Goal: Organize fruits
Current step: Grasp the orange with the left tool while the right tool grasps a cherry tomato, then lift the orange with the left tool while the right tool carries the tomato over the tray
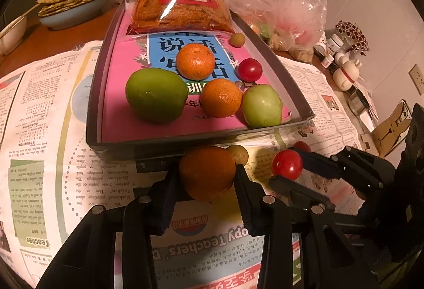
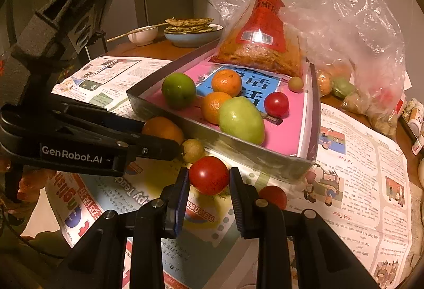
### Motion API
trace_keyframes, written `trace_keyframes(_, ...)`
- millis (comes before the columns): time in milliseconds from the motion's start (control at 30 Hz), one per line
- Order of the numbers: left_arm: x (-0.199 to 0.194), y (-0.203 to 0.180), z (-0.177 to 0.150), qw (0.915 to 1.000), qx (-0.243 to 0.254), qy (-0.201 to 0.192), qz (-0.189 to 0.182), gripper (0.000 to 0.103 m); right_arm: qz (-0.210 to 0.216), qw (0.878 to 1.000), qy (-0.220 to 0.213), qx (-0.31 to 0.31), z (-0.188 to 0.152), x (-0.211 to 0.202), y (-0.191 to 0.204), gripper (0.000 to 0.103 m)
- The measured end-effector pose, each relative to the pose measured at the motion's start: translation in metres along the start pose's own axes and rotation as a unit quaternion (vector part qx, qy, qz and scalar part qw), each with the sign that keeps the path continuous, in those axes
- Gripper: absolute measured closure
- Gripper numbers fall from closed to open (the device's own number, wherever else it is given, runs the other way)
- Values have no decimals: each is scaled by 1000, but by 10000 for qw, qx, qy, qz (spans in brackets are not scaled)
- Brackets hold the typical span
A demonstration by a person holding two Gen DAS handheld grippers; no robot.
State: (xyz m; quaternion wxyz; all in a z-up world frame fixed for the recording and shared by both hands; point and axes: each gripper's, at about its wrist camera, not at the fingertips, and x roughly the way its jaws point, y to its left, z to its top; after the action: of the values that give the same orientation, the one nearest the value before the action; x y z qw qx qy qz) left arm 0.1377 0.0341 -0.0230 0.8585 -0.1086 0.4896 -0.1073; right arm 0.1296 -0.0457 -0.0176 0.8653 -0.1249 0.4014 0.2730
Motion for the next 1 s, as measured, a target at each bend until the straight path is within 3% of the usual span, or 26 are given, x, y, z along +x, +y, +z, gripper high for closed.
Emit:
trace_keyframes(467, -45, -1, 5, 9987, 29, -492, 86, 61, 22, 9994, -268, 207, 6, -21, -10, 73)
trace_keyframes(1000, -50, -10, 19, 9972, 161, -685, 240, 61, -124, 9976, -514, 436, 12, -35, -30, 73)
